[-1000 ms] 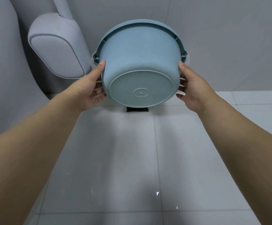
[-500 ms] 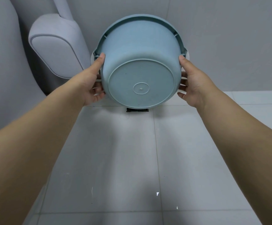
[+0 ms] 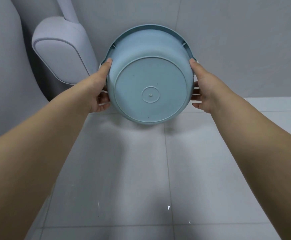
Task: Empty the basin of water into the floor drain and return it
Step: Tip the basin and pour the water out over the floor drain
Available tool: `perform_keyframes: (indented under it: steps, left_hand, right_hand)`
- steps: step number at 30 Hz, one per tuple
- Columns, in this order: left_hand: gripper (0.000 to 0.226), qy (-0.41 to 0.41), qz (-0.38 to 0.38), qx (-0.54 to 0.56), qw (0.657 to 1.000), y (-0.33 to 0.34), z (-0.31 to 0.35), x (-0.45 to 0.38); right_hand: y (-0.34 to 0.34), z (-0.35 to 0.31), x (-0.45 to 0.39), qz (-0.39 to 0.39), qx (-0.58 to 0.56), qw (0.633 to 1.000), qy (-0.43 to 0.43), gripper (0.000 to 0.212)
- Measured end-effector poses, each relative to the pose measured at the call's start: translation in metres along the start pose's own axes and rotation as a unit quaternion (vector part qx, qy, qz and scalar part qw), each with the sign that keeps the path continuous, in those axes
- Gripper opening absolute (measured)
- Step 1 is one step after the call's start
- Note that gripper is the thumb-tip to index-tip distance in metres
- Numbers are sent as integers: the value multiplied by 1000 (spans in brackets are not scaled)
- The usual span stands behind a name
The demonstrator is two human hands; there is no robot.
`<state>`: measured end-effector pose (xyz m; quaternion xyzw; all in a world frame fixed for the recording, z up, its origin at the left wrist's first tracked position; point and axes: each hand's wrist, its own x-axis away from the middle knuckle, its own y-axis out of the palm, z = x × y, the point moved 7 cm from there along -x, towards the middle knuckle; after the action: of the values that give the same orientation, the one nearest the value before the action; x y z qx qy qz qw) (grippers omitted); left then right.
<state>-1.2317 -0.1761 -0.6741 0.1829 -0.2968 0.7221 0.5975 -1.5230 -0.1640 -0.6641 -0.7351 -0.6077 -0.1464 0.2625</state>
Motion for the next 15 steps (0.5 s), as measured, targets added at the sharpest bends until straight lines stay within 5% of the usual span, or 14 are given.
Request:
perform_keyframes:
  steps: [15]
  left_hand:
    - [85,-22,-43,-202,978,4,-5,6]
  right_hand:
    - [-10,-1,7,-2,157,987,29,63]
